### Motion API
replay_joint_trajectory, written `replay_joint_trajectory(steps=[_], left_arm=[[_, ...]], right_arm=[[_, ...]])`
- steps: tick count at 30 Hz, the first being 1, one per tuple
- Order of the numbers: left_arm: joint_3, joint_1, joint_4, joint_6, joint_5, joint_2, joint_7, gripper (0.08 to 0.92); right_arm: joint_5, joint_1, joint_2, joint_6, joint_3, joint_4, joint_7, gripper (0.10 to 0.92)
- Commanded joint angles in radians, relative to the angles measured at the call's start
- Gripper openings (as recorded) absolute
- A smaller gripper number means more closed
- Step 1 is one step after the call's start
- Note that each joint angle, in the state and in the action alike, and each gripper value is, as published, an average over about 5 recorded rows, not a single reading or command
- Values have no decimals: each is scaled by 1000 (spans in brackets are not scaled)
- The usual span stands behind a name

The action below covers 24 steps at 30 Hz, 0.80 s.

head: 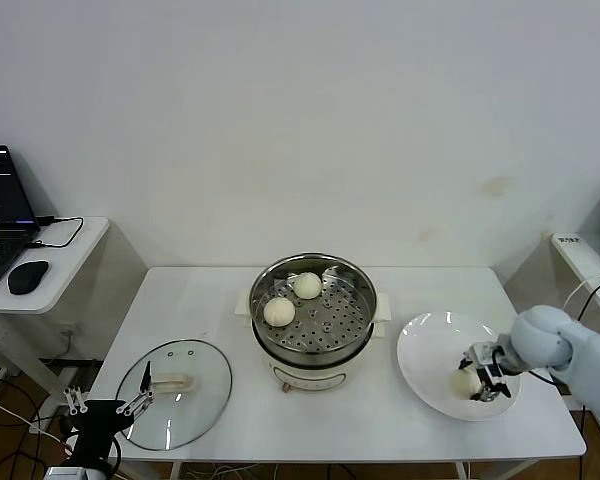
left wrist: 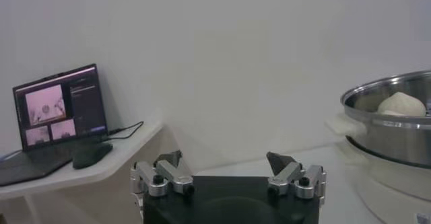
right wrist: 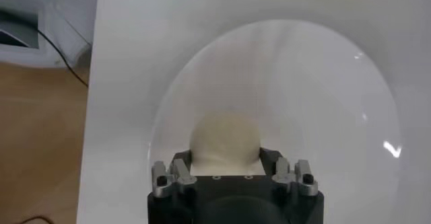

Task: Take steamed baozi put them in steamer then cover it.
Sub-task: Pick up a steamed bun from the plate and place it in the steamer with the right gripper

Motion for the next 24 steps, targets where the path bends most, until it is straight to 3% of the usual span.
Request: replay_joint_trajectory(steps=[1, 12, 24], left_arm=[[4, -7, -1, 1, -3, 4, 0, 823], [1, -13, -1, 1, -13, 6, 0, 823], [-17, -9, -5, 0, -15, -13, 0, 823]], right_arm=[[158, 358, -6, -15, -118, 11, -34, 631], [284, 814, 180, -32, -383, -40, -25, 636], [344, 820, 484, 12, -527, 46, 73, 636]])
